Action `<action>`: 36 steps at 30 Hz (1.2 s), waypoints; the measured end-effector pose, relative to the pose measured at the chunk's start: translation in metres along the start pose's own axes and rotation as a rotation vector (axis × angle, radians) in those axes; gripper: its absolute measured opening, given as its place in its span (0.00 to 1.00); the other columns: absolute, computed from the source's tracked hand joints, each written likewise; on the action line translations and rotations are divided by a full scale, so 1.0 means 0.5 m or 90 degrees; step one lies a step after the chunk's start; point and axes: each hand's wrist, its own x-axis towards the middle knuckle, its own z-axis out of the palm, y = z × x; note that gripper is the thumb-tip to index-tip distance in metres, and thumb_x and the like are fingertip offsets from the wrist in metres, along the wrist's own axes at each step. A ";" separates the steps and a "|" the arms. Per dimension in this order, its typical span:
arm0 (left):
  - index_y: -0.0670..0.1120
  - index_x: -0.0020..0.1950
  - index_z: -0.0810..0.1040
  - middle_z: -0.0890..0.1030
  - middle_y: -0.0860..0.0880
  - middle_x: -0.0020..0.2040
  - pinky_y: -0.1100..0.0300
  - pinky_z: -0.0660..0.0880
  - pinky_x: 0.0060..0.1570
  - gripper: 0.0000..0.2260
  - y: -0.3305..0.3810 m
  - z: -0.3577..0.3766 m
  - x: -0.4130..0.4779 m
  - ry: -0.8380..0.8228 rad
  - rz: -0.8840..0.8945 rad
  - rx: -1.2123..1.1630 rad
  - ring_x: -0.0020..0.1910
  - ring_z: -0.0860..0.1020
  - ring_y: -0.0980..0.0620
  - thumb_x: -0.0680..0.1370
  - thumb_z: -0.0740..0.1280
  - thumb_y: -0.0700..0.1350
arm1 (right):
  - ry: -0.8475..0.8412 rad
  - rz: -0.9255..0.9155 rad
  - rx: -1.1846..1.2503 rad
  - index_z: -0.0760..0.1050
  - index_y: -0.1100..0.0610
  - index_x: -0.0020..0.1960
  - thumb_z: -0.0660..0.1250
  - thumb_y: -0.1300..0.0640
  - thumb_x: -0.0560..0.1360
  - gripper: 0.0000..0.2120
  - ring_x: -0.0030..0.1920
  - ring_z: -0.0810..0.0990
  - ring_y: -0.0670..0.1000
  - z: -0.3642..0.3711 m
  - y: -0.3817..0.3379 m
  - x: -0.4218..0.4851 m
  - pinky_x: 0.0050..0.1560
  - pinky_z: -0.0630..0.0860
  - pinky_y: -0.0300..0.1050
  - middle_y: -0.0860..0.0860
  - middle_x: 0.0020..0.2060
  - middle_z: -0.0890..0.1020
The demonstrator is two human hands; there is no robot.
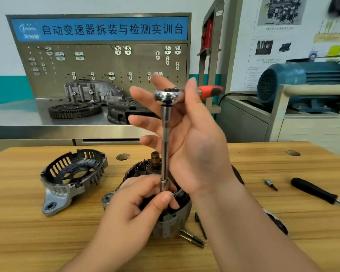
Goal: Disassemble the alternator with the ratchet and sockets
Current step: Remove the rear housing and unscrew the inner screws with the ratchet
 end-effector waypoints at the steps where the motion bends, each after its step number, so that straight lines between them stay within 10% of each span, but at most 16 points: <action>1: 0.56 0.46 0.79 0.83 0.58 0.39 0.49 0.72 0.48 0.10 -0.002 0.001 0.000 0.001 -0.020 -0.016 0.46 0.80 0.53 0.72 0.61 0.57 | 0.008 -0.046 -0.059 0.74 0.52 0.62 0.56 0.45 0.79 0.18 0.42 0.83 0.50 0.002 0.002 0.000 0.35 0.78 0.40 0.52 0.50 0.84; 5: 0.57 0.47 0.78 0.84 0.58 0.39 0.44 0.73 0.51 0.11 -0.001 0.002 -0.002 0.005 -0.038 -0.028 0.46 0.80 0.51 0.71 0.61 0.59 | 0.011 -0.207 -0.237 0.73 0.49 0.64 0.59 0.54 0.79 0.14 0.50 0.81 0.52 0.004 0.011 -0.004 0.41 0.80 0.43 0.52 0.59 0.81; 13: 0.57 0.47 0.78 0.82 0.57 0.40 0.54 0.71 0.46 0.10 -0.002 0.000 -0.003 0.006 0.001 0.003 0.44 0.80 0.52 0.75 0.59 0.57 | -0.008 -0.014 -0.050 0.70 0.50 0.68 0.52 0.39 0.76 0.25 0.36 0.83 0.50 0.006 0.013 -0.004 0.34 0.76 0.41 0.53 0.49 0.85; 19: 0.56 0.48 0.78 0.83 0.56 0.40 0.46 0.73 0.51 0.11 -0.008 -0.002 -0.005 0.002 -0.029 -0.034 0.46 0.80 0.48 0.73 0.60 0.58 | 0.026 -0.185 -0.213 0.76 0.45 0.61 0.60 0.53 0.78 0.13 0.56 0.81 0.53 0.014 0.019 -0.006 0.44 0.79 0.42 0.48 0.61 0.80; 27: 0.56 0.43 0.79 0.83 0.58 0.40 0.53 0.72 0.46 0.11 -0.004 0.000 -0.002 0.005 -0.008 -0.015 0.44 0.80 0.52 0.76 0.58 0.57 | -0.017 -0.049 -0.068 0.70 0.46 0.67 0.52 0.42 0.78 0.21 0.38 0.83 0.51 0.006 0.018 -0.005 0.38 0.77 0.42 0.55 0.53 0.84; 36: 0.58 0.52 0.76 0.84 0.60 0.41 0.47 0.75 0.50 0.13 -0.003 -0.001 0.002 0.017 -0.032 -0.025 0.46 0.80 0.53 0.71 0.60 0.59 | -0.038 -0.125 -0.184 0.72 0.43 0.65 0.59 0.49 0.78 0.16 0.40 0.82 0.49 0.021 0.020 -0.006 0.35 0.77 0.40 0.54 0.56 0.82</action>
